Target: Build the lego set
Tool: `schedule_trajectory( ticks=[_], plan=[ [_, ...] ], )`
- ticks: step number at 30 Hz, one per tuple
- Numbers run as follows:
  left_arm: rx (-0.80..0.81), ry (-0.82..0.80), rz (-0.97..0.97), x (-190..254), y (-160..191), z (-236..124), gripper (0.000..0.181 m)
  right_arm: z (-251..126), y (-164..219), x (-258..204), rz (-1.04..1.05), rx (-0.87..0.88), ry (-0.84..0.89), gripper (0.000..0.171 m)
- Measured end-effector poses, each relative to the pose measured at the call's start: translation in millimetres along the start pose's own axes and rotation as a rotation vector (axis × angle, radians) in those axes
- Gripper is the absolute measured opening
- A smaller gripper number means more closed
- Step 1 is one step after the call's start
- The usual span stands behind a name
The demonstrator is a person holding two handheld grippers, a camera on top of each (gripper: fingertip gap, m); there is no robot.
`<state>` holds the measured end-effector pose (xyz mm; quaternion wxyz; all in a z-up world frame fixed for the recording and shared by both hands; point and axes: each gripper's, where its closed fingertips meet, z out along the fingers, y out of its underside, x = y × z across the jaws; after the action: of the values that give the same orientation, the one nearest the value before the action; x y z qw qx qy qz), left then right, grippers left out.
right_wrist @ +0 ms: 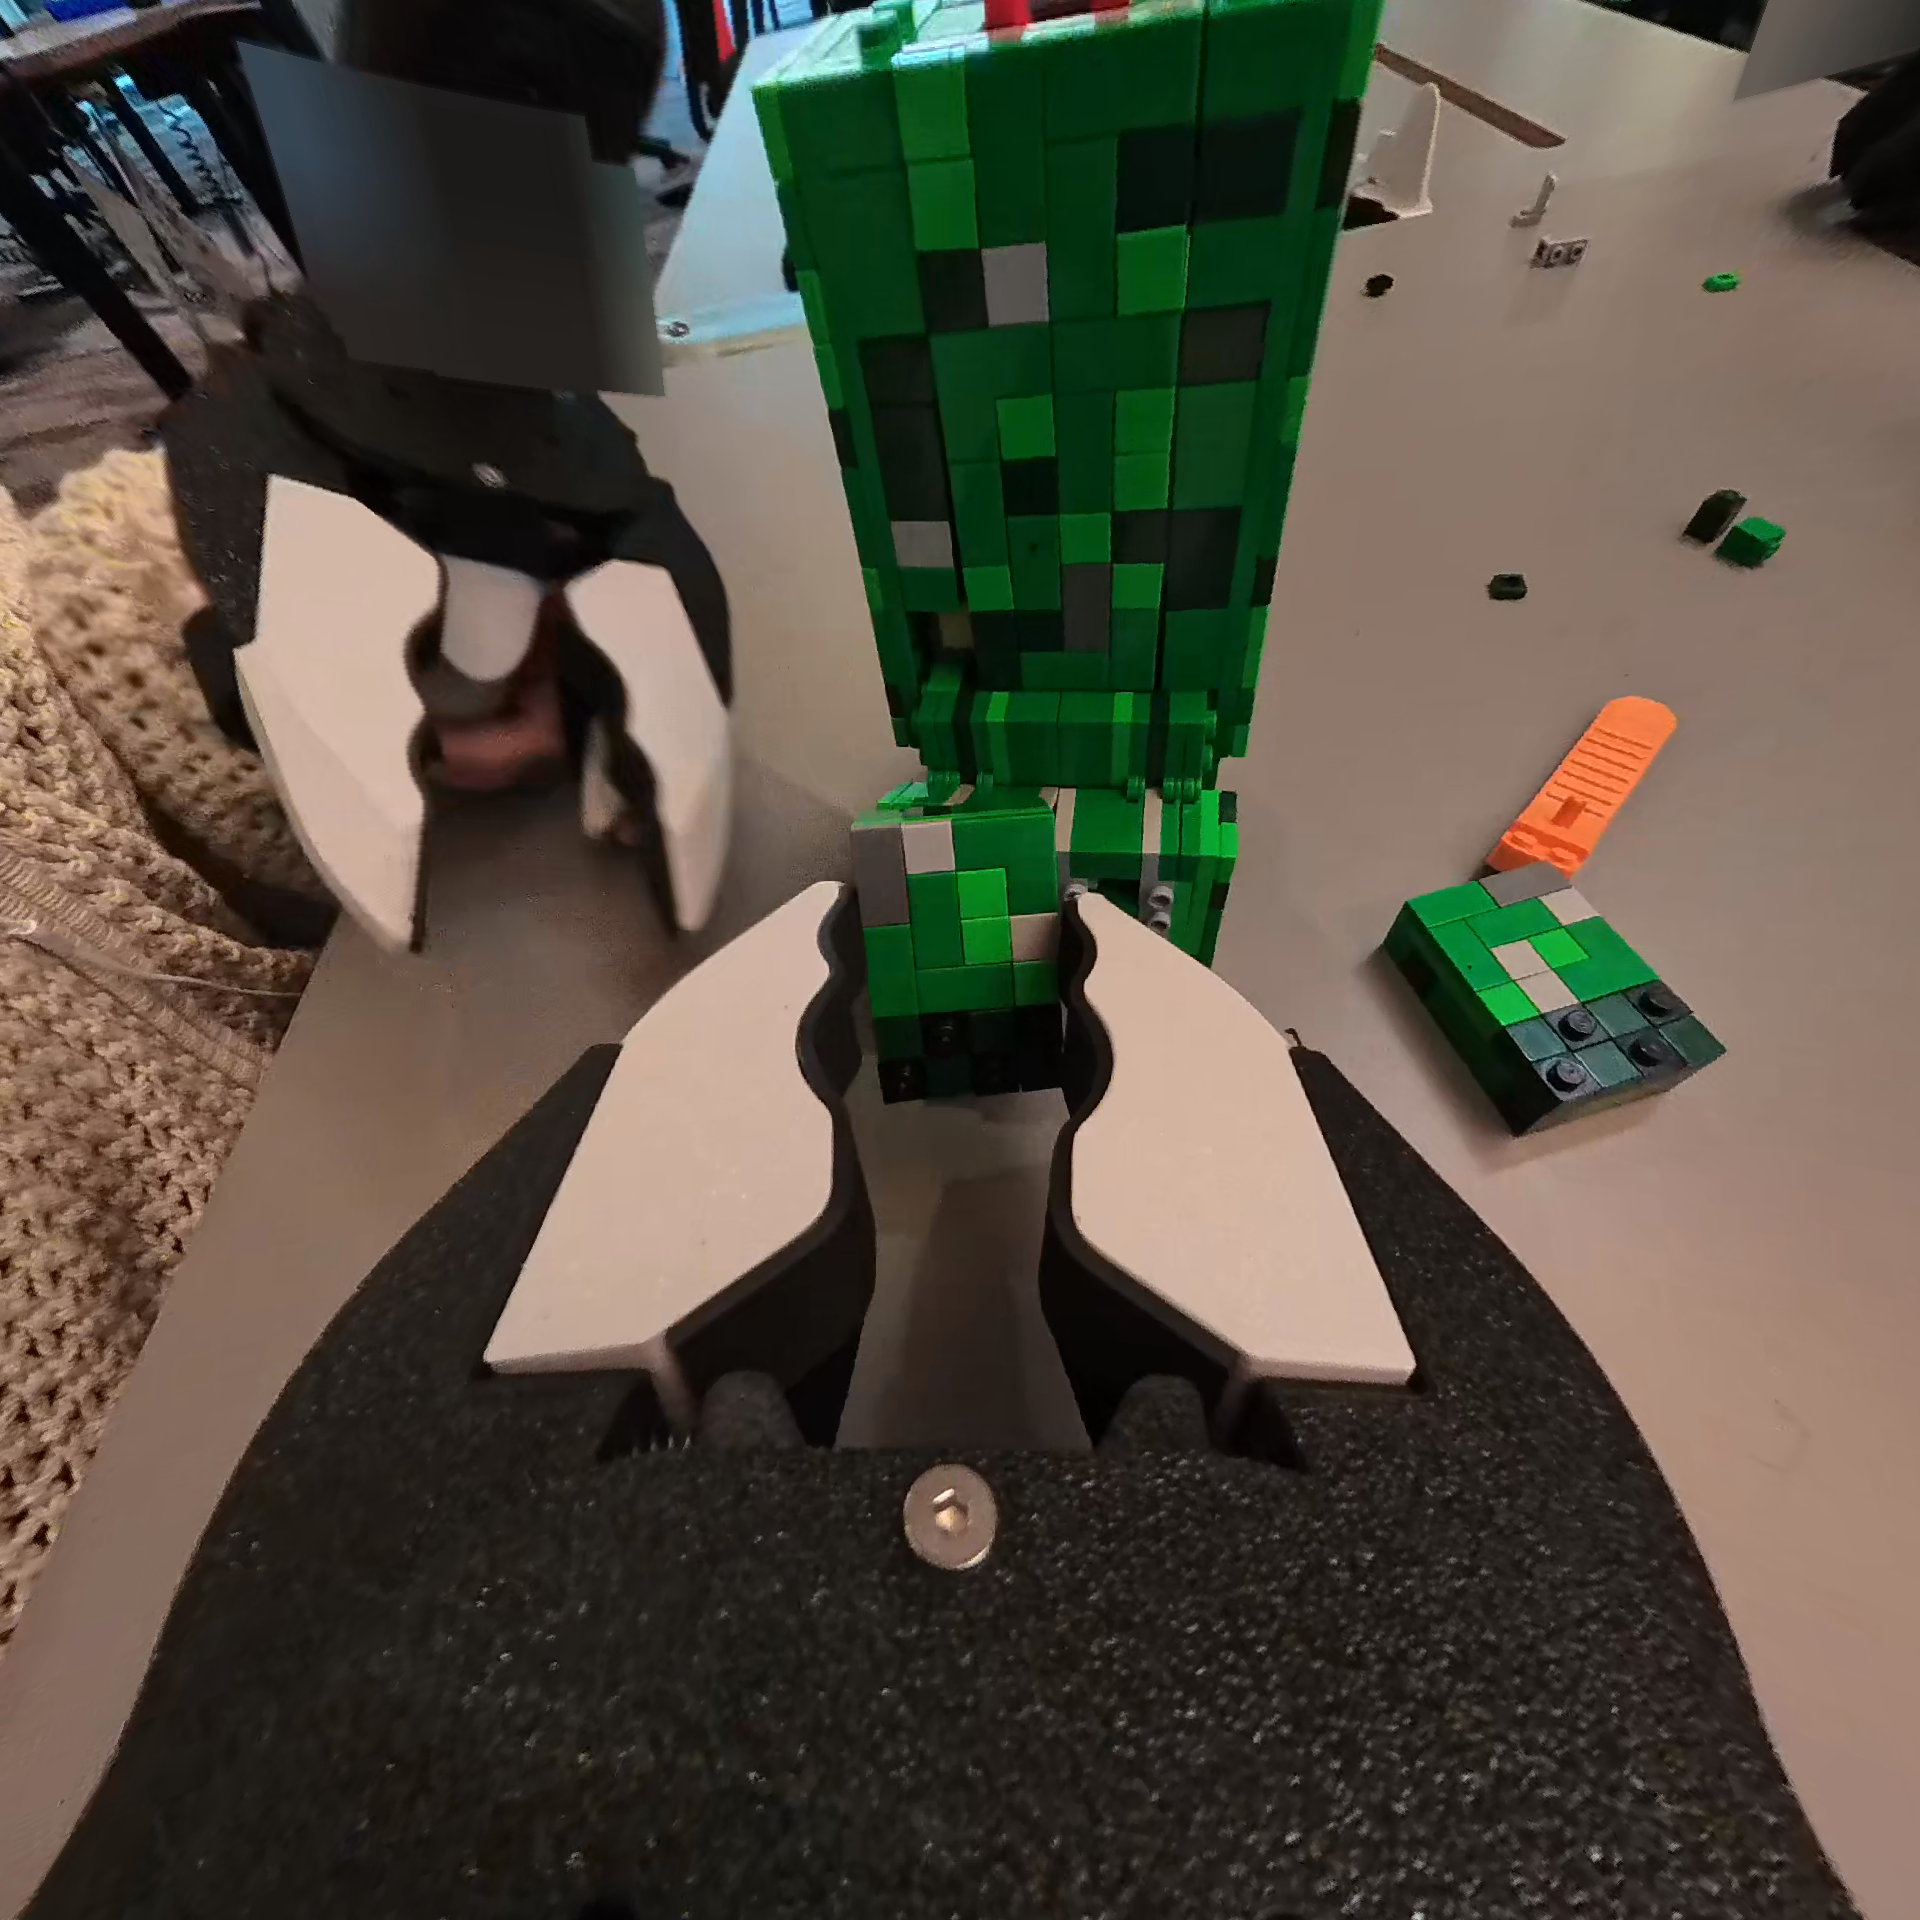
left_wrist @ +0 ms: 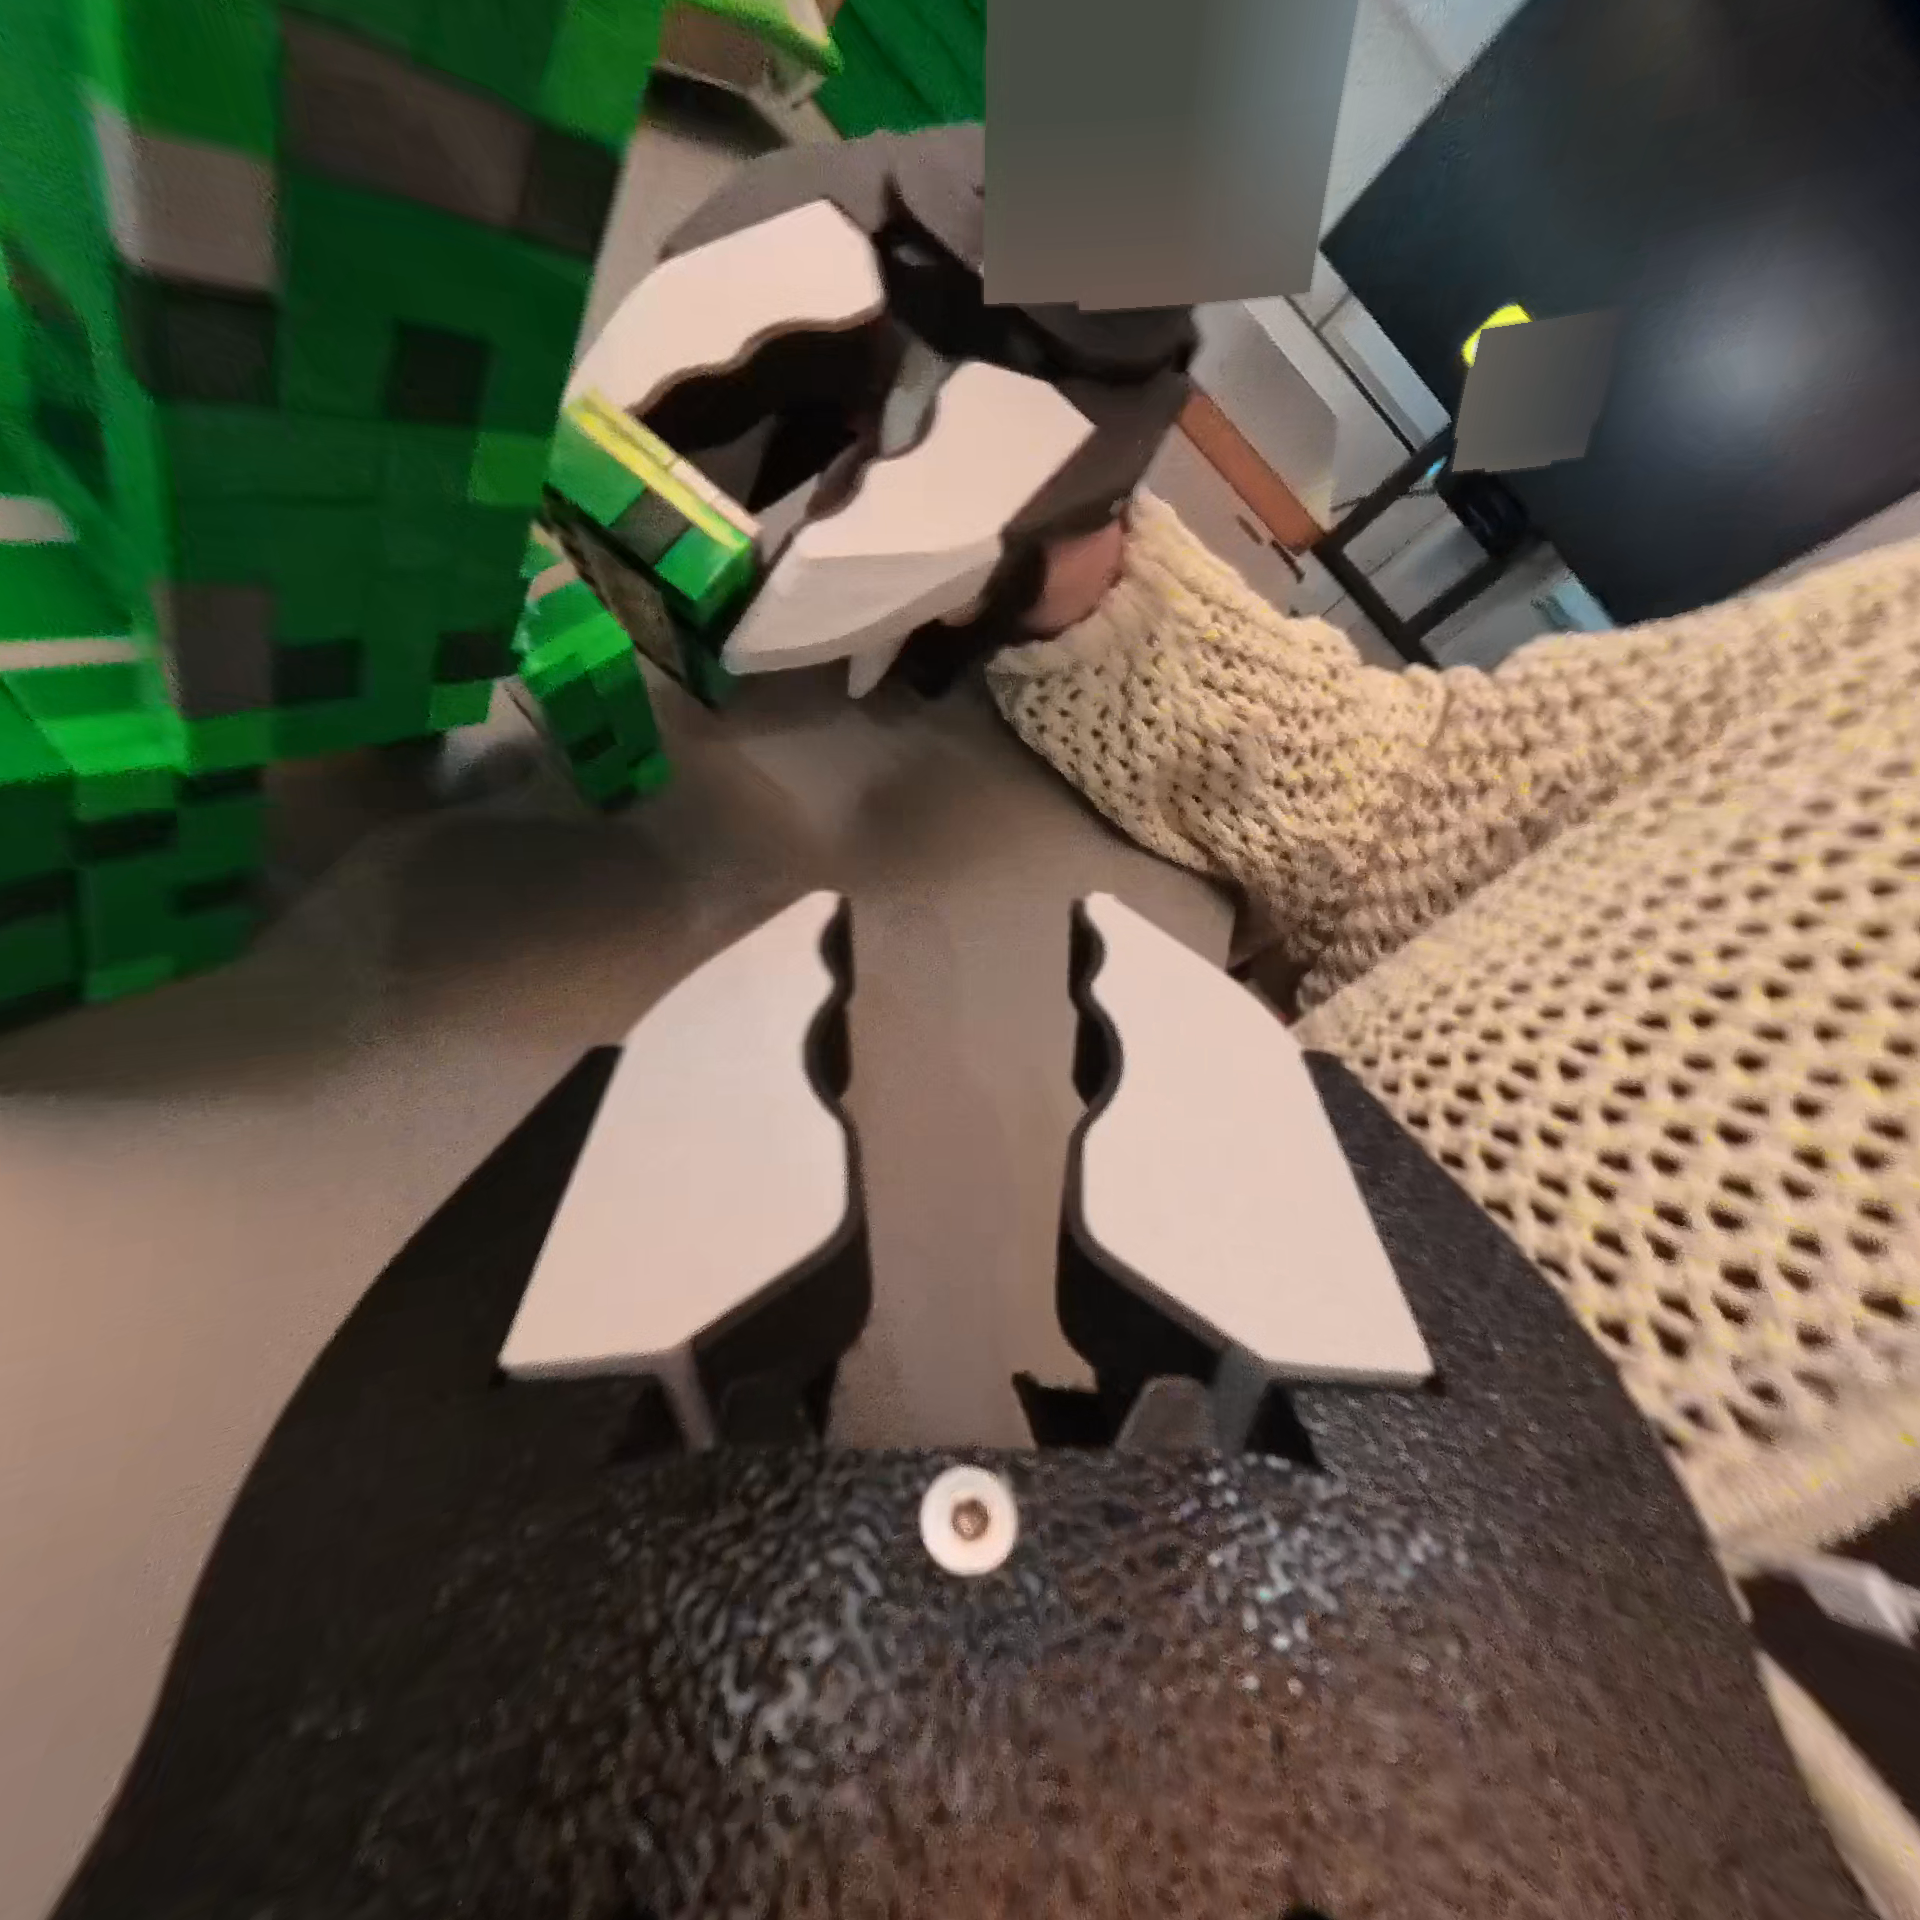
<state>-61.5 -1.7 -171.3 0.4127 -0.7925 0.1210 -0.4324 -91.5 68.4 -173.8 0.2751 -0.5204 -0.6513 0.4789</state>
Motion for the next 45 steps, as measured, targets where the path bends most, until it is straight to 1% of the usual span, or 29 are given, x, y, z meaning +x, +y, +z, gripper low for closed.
schedule_trajectory(
  ticks=[1,3,4,5,6,8,10,13,15,17,20,26,30,34,39,45],
  plan=[
    [0.012,-0.013,0.054,0.1,-3.7,-8.1,0.032,-0.4,-0.4,0.1,0.004,0.004,-0.004,0.035],
    [0.092,-0.108,0.201,-14.5,-24.7,-29.8,0.022,-1.0,-1.0,-1.1,0.011,0.010,-0.022,0.035],
    [0.138,-0.164,0.277,-25.5,-37.9,-42.8,0.024,-1.6,-1.2,-1.1,0.014,0.013,-0.026,0.035],
    [0.186,-0.205,0.351,-35.7,-51.8,-55.1,0.031,-2.2,-1.3,-1.3,0.015,0.016,-0.032,0.035],
    [0.227,-0.222,0.422,-43.6,-64.5,-65.2,0.045,-2.9,-1.9,-1.6,0.018,0.022,-0.038,0.035],
    [0.243,-0.193,0.554,-53.8,-80.1,-73.7,0.072,-4.0,-3.0,-2.5,0.025,0.033,-0.053,0.035],
    [0.158,-0.118,0.618,-62.6,-83.1,-65.7,0.093,-4.4,-3.4,-3.1,0.033,0.038,-0.067,0.035],
    [-0.044,0.022,0.651,-74.2,-72.6,-40.4,0.117,-4.3,-3.2,-4.0,0.041,0.036,-0.083,0.035],
    [-0.131,0.098,0.681,-76.1,-67.7,-27.4,0.123,-4.0,-2.8,-4.7,0.040,0.033,-0.089,0.035],
    [-0.154,0.155,0.711,-73.9,-70.6,-20.2,0.123,-4.0,-2.6,-5.5,0.037,0.032,-0.093,0.035],
    [-0.128,0.286,0.693,-59.4,-79.8,-19.0,0.116,-4.2,-2.4,-6.1,0.041,0.033,-0.102,0.035],
    [-0.115,0.421,0.678,-48.4,-92.1,-24.5,0.101,-3.7,-1.5,-6.5,0.057,0.027,-0.121,0.035],
    [-0.108,0.419,0.693,-51.4,-94.5,-21.7,0.090,-3.4,-1.0,-5.3,0.067,0.024,-0.118,0.035],
    [-0.096,0.373,0.721,-53.8,-95.6,-20.8,0.078,-2.7,-0.1,-4.4,0.070,0.017,-0.110,0.035],
    [-0.074,0.321,0.741,-53.5,-95.5,-20.1,0.077,-1.9,1.1,-4.8,0.056,0.007,-0.100,0.035],
    [-0.019,0.235,0.722,-53.6,-96.4,-20.7,0.077,-2.3,0.9,-4.1,0.056,0.010,-0.094,0.035]
  ],
)
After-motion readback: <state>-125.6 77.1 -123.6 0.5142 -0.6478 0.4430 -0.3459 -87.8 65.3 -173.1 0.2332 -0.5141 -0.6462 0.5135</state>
